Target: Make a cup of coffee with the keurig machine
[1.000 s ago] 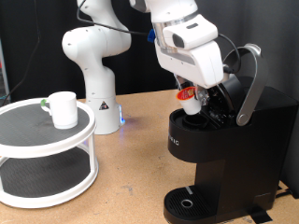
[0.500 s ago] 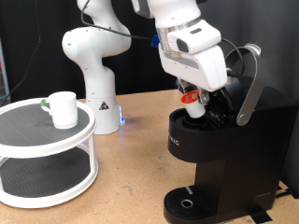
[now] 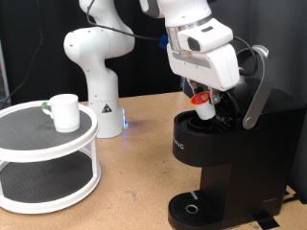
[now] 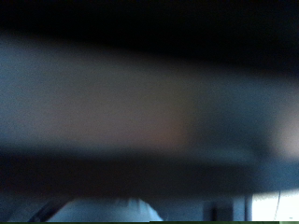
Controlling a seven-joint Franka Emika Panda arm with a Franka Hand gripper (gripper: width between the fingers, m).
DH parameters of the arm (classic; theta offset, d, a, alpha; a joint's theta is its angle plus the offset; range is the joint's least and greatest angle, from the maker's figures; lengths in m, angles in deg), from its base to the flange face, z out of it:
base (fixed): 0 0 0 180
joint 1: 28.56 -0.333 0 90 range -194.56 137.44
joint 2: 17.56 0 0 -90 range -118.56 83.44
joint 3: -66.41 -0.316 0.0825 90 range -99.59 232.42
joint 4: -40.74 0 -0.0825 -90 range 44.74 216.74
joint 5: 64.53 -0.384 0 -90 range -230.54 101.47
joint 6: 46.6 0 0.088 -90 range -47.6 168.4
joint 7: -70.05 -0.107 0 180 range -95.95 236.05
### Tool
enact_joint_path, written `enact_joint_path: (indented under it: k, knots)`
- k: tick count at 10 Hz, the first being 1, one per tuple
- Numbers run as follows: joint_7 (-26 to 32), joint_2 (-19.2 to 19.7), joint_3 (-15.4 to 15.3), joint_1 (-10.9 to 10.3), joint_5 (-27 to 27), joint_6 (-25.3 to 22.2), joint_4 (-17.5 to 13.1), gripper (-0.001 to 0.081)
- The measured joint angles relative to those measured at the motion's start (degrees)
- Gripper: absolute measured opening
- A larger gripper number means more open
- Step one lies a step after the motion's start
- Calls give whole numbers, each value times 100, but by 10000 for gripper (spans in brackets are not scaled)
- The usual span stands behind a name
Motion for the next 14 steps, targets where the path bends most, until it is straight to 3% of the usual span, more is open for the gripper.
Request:
enact_joint_path:
  k: [10, 14]
  knots:
    - [-135, -2, 3, 66, 279, -66, 35, 434]
    - [-137, 64, -20, 65, 295, 195, 295, 434]
